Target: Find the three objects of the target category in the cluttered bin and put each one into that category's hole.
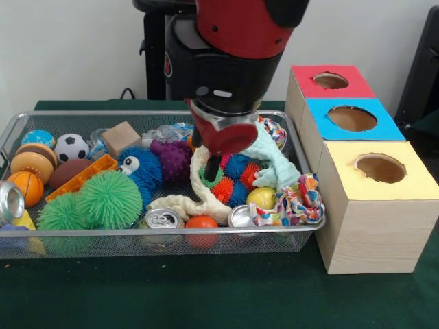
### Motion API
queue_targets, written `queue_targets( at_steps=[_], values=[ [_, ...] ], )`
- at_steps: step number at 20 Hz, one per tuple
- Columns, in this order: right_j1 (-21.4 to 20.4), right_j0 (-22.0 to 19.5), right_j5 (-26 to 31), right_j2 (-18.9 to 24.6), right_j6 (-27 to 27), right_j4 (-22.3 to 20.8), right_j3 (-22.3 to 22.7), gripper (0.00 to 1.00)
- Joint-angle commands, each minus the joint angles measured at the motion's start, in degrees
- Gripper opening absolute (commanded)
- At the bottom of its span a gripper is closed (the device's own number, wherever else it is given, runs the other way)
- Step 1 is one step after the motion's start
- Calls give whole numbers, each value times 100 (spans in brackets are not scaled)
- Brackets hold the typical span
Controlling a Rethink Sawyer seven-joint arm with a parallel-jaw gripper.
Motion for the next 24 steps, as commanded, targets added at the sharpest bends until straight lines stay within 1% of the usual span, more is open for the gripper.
queue_targets(
  at_steps=[1,2,3,4,6,7,8,11,12,14,15,16,19,21,22,24],
  values=[
    [-162,-57,879,-38,2450,593,817,100],
    [-220,-95,889,-12,2453,712,953,100],
    [-274,-115,783,30,2433,812,1119,100],
    [-284,-123,791,-7,2431,818,1146,100],
    [-392,-75,645,-83,2491,841,1381,100],
    [-593,-15,452,-112,2557,917,1729,100],
    [-722,-28,337,-107,2552,1009,1924,100],
    [-1007,192,208,-138,2722,1131,2296,100],
    [-1041,225,188,-150,2755,1152,2336,100],
    [-1141,295,-44,-113,2867,1300,2544,100],
    [-1259,358,-205,-104,2910,1377,2733,100],
    [-1301,379,-293,-100,2928,1416,2786,100],
    [-1503,459,-756,-73,2944,1550,3189,100],
    [-1534,446,-1116,22,2925,1726,3459,100],
    [-1496,430,-1320,66,2881,1757,3515,100],
    [-1512,514,-1476,-22,2853,1664,3639,100]
  ],
)
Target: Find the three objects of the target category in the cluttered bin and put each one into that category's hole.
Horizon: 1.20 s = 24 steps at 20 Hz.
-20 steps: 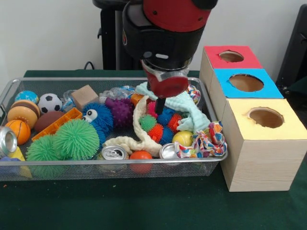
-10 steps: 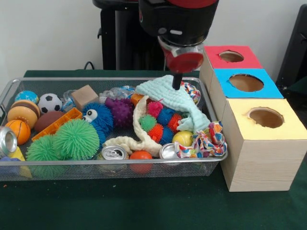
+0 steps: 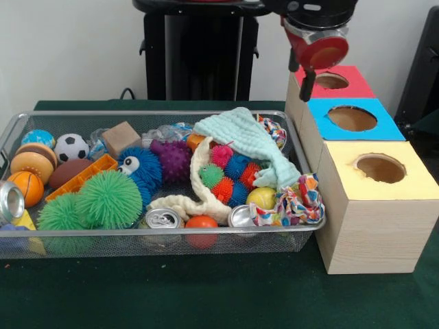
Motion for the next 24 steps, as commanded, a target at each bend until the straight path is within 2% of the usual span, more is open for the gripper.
queue_targets(
  at_steps=[1,3,12,16,18,20,24],
  values=[
    [-176,51,-984,113,1907,165,1365,100],
    [-183,-38,-1206,186,1750,266,1508,100],
    [-137,-128,-1427,333,1542,402,1641,100],
    [-76,-27,-1356,267,1717,407,1564,100],
    [-109,-16,-1600,339,1826,582,1643,100],
    [-103,19,-1572,275,1831,528,1615,100],
    [-149,-57,-1924,303,1750,610,1786,100]
  ],
)
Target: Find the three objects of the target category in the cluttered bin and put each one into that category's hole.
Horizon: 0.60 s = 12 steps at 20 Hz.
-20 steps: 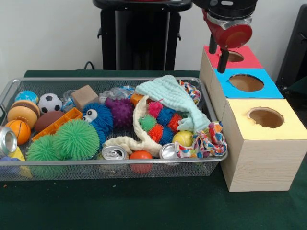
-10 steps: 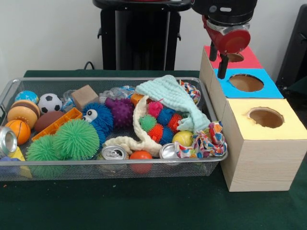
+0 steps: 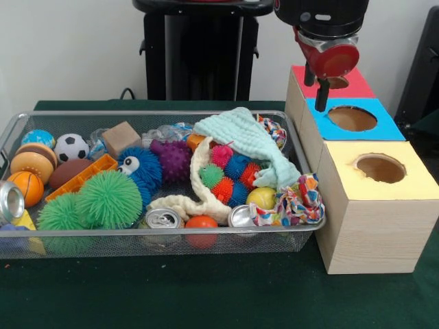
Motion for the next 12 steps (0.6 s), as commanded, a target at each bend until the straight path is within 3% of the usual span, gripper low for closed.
queue_targets(
  at_steps=[1,12],
  values=[
    [91,-137,-616,301,1714,237,762,100],
    [9,-638,-553,376,980,67,787,100]
  ],
)
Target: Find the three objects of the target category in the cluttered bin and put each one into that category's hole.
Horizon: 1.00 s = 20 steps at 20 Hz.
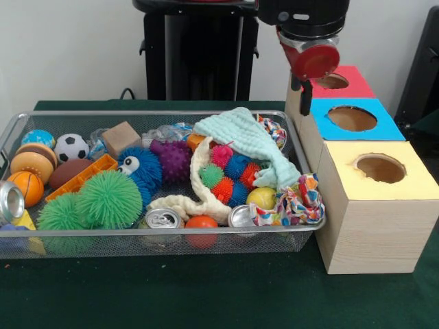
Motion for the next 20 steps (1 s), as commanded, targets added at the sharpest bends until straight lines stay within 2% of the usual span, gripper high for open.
queue_targets(
  at_steps=[1,6,11,16,20],
  values=[
    [80,-421,-241,388,961,-2,583,100],
    [111,-551,-351,492,916,-33,589,100],
    [189,-510,-545,544,1024,-92,625,100],
    [478,-453,-984,592,1160,-142,556,100],
    [659,-277,-859,441,1345,-229,379,100]
  ],
)
